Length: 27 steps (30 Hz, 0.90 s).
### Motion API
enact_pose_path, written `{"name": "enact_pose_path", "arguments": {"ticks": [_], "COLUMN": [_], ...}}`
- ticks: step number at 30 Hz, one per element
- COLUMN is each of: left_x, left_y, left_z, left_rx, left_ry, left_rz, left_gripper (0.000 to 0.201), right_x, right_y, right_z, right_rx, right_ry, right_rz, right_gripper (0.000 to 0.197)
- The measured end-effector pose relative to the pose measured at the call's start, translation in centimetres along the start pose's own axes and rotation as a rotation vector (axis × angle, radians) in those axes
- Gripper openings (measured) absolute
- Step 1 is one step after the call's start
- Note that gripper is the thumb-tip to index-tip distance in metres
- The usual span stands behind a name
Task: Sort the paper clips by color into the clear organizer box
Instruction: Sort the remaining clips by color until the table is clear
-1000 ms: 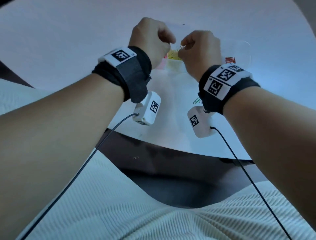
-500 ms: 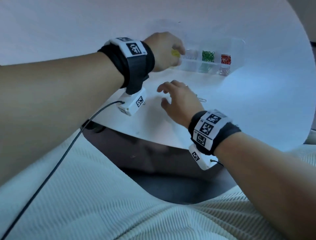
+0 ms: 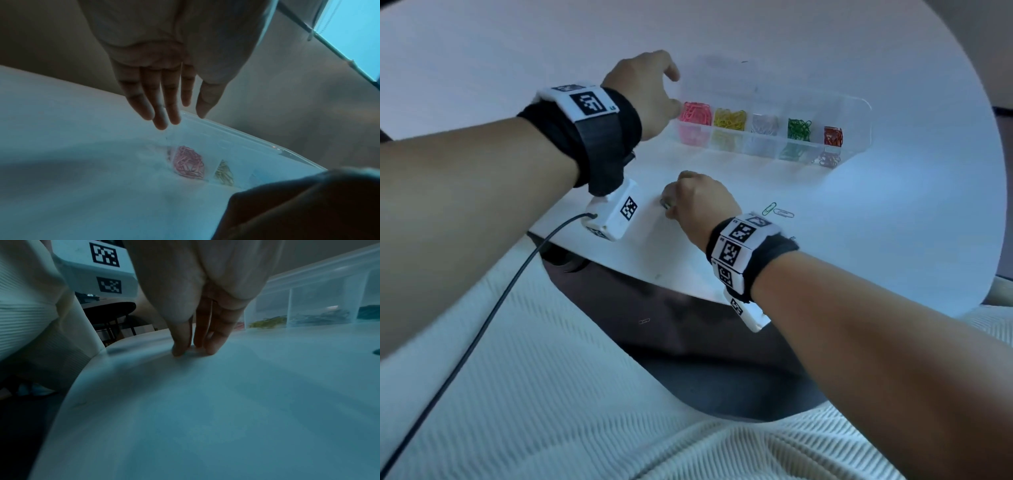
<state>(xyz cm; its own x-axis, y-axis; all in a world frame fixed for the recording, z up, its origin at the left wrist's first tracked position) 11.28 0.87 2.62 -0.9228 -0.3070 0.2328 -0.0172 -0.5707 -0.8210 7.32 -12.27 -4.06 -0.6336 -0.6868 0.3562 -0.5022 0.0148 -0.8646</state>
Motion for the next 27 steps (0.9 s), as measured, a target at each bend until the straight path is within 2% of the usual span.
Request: {"name": "enact_pose_path", "arguments": {"ticks": [5, 8, 12, 14, 18, 21, 23, 27], "left_x": [-1.0, -1.4, -1.8, -1.9, -2.3, -2.4, -2.4, -2.4], "left_y": [0.1, 0.2, 0.4, 0.4, 0.5, 0.7, 0.7, 0.7], "left_z": [-0.5, -0.6, -0.4, -0.3, -0.6, -0.7, -0.7, -0.8], "left_rx": [0.027, 0.027, 0.033, 0.026, 0.012, 0.003, -0.001, 0.009], "left_ry": [-0.031, -0.033, -0.031, -0.032, -0.033, -0.028, -0.026, -0.033], "left_rz": [0.001, -0.016, -0.037, -0.044, -0.048, -0.041, -0.037, -0.039], "left_gripper": [0.039, 0.039, 0.039, 0.039, 0.038, 0.038, 0.038, 0.037], "right_x": [0.3, 1.3, 2.7, 3.4, 4.6, 4.9, 4.4, 3.4], "right_y": [-0.4, -0.8, -1.3, -2.5, -6.8, -10.0, -11.1, -11.4], "right_z": [0.2, 1.4, 3.1, 4.3, 7.9, 10.8, 12.6, 14.7], "right_rx": [-0.018, -0.014, -0.013, -0.139, -0.437, -0.456, -0.414, -0.313], "right_ry": [0.135, 0.259, 0.333, 0.395, 0.521, 0.578, 0.616, 0.666], "right_rz": [0.004, -0.069, -0.147, -0.064, 0.404, 0.614, 0.64, 0.483], "right_gripper": [0.012, 0.02, 0.022, 0.017, 0.003, 0.005, 0.009, 0.018]}}
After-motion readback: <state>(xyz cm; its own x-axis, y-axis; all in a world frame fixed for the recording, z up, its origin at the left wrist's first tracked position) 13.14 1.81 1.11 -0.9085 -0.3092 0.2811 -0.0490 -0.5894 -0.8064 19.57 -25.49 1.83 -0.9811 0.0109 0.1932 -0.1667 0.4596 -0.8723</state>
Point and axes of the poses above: each hand's wrist, its own x-axis away from the middle knuckle, its own y-axis out of the palm, z = x × y, the point moved 3 cm from there along -x, towards the middle knuckle, and after that the axes turned 4 degrees about y, right-handed, at the moved point
